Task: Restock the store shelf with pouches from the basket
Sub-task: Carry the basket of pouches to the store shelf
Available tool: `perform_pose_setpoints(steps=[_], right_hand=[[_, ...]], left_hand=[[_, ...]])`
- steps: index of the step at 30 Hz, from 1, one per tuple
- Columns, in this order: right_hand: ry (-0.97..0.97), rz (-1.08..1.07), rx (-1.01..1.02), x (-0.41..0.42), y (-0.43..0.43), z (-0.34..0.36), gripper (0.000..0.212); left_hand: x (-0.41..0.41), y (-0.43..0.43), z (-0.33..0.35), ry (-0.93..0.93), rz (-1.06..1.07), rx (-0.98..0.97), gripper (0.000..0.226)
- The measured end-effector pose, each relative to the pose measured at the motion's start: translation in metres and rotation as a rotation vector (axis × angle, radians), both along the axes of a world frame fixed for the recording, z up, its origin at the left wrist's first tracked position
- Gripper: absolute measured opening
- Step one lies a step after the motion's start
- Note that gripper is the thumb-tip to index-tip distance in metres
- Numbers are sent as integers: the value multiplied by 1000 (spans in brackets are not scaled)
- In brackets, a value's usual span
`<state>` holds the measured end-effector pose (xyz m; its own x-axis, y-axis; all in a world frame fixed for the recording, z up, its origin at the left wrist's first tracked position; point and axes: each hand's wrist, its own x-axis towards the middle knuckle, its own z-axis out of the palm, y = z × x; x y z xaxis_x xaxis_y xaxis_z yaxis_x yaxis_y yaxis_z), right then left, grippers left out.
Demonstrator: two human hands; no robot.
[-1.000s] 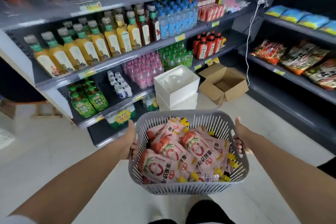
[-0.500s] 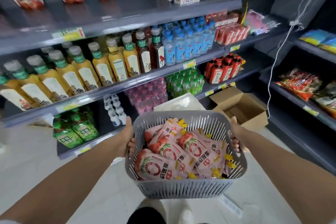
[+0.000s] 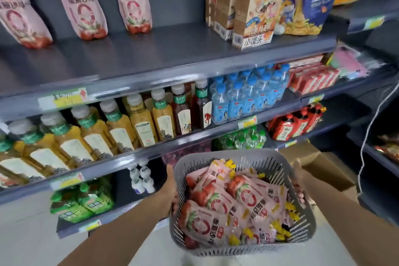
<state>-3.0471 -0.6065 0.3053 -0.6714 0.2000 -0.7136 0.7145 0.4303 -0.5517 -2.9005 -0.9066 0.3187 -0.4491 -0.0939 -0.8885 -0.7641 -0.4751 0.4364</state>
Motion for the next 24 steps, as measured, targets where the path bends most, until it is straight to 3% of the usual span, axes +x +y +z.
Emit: perform_pose_setpoints(steps=[6, 9, 12, 18, 19, 21, 24], right_hand=[[-18, 57, 9, -60, -11, -21, 68], [-24, 102, 49, -77, -8, -37, 81], [-34, 150, 3, -92, -6, -39, 81], [-97, 239, 25, -98, -9, -38, 73], [-114, 258, 35, -98, -10, -35, 68], [-148, 286, 30, -100, -12, -29, 62], [-115, 365, 5, -106, -17, -20, 57]], left_hand=[[-41, 7, -17, -44, 104, 9, 78], [-52, 11, -19, -68, 123, 58, 77], [-56, 13, -27, -80, 146, 73, 78], [-44, 8, -54, -206, 118, -218, 82], [-41, 10, -54, -208, 88, -272, 60], [-36, 5, -60, -225, 88, -311, 83], [-28, 8, -61, -172, 84, -288, 78]])
